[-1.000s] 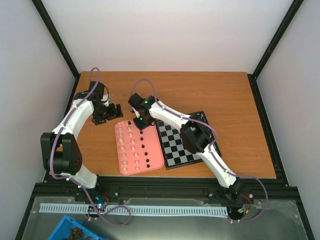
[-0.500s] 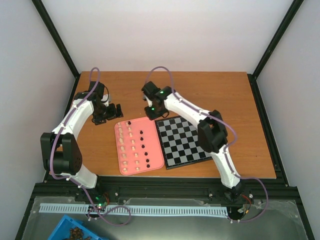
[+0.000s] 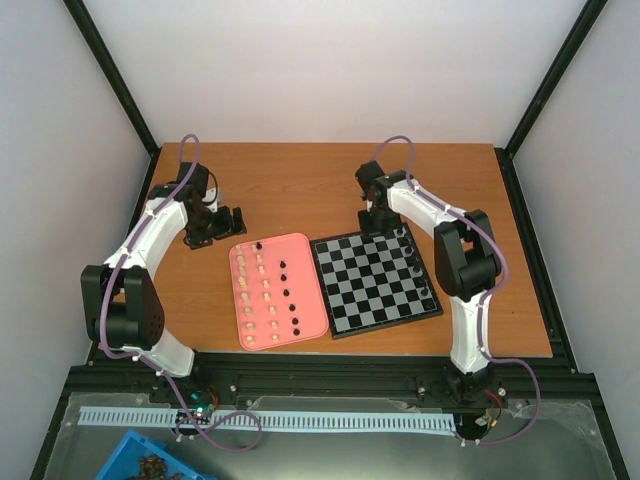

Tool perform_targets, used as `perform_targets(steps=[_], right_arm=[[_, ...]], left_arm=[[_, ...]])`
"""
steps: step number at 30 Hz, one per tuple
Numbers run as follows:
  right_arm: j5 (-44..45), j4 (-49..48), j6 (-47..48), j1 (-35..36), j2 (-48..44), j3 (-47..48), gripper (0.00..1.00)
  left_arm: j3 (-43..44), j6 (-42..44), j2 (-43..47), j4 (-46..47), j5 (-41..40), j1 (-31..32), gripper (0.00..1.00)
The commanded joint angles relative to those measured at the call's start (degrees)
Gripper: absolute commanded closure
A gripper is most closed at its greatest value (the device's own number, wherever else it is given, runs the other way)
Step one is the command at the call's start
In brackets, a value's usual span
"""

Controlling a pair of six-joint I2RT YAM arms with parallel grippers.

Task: Set up the chess pieces on the board
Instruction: Place the chess piece on the chessboard.

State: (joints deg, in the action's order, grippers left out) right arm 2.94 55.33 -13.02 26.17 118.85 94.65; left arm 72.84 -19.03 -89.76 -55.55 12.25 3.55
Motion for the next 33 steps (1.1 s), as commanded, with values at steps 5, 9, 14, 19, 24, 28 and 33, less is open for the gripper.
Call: perform_targets(steps=[5, 9, 14, 19, 24, 28, 33], right_arm=[[2.13, -1.8, 0.39, -3.82, -0.28, -0.55, 0.97], [3.45, -1.5, 0.69, -4.26, 0.59, -0.02, 0.97], [4.49, -1.45, 0.8, -5.02, 1.66, -0.23, 0.97], [4.56, -1.63, 1.05, -5.65, 2.48, -0.3, 0.97], [4.56, -1.8, 1.31, -6.2, 3.08, -0.08, 0.97], [4.33, -1.72, 1.48, -6.3, 3.69, 0.26, 0.97], [4.58, -1.72, 1.59, -6.41, 4.25, 0.22, 0.95]], left_arm=[[0.59, 0.02, -0.07, 0.19, 0.15, 0.35, 0.0], [0.8, 0.05, -0.36, 0.12, -0.1, 0.36, 0.0], [0.9, 0.09, -0.79, 0.04, -0.12, 0.32, 0.0], [1.23, 0.06, -1.38, -0.02, -0.17, 0.37, 0.0], [1.68, 0.13, -1.91, -0.26, -0.3, 0.39, 0.0], [2.06, 0.22, -2.3, -0.47, -0.39, 0.39, 0.0], [2.48, 0.26, -2.76, -0.58, -0.39, 0.39, 0.0]])
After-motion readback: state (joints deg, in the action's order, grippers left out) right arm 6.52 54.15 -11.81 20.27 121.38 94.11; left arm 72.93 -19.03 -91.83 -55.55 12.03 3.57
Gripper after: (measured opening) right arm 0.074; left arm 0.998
